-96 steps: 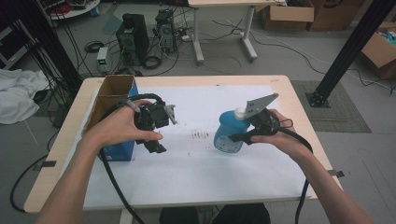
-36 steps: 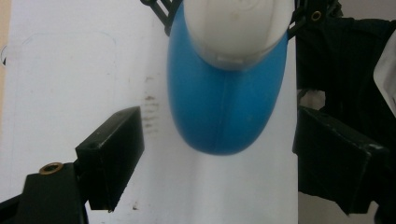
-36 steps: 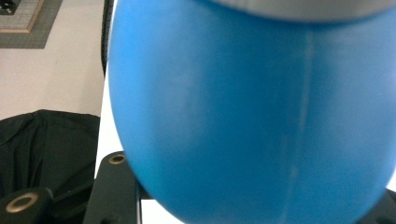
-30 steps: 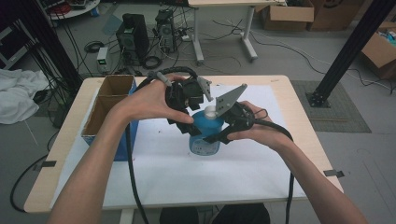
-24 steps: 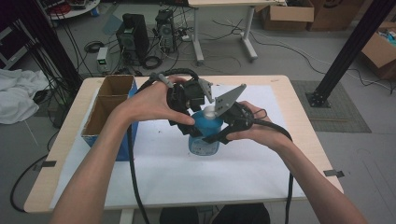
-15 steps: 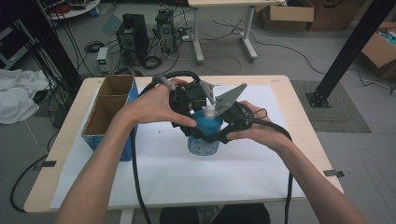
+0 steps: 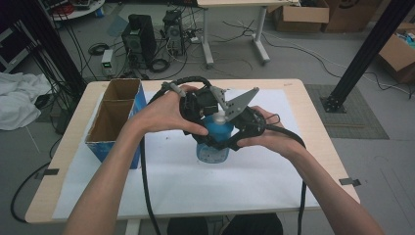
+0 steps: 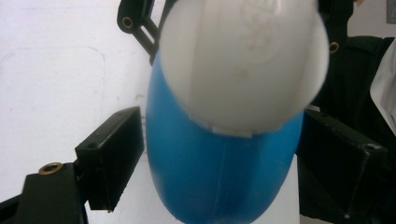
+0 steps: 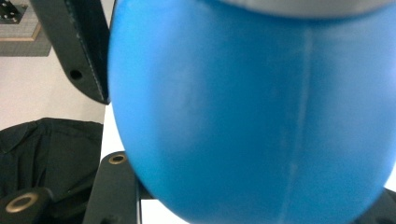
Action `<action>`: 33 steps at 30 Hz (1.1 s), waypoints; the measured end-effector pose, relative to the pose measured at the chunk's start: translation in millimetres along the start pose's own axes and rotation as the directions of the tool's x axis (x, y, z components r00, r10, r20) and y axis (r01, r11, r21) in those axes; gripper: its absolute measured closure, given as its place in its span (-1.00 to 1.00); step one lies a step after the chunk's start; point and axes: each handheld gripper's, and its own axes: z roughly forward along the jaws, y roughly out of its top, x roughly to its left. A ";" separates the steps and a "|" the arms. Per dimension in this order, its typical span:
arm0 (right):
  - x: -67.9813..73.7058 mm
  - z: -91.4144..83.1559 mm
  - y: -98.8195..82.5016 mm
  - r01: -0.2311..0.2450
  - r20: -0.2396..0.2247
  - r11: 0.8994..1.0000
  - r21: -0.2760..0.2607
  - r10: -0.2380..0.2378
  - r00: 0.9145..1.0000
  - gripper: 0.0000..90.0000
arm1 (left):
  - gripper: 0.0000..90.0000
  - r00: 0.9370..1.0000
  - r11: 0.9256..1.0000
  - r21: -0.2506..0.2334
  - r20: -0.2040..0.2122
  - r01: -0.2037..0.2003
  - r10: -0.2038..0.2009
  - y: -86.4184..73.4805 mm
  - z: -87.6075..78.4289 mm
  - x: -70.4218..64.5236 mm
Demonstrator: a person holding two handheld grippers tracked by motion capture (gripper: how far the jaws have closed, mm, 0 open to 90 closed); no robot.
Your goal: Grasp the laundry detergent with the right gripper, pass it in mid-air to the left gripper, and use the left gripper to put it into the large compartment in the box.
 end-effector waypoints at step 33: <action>-0.1 0.8 -2.0 -0.010 -0.006 1.000 -0.007 0.010 1.000 0.02 | -0.42 1.000 0.999 -0.052 0.010 0.011 -0.011 -2.5 11.4 1.2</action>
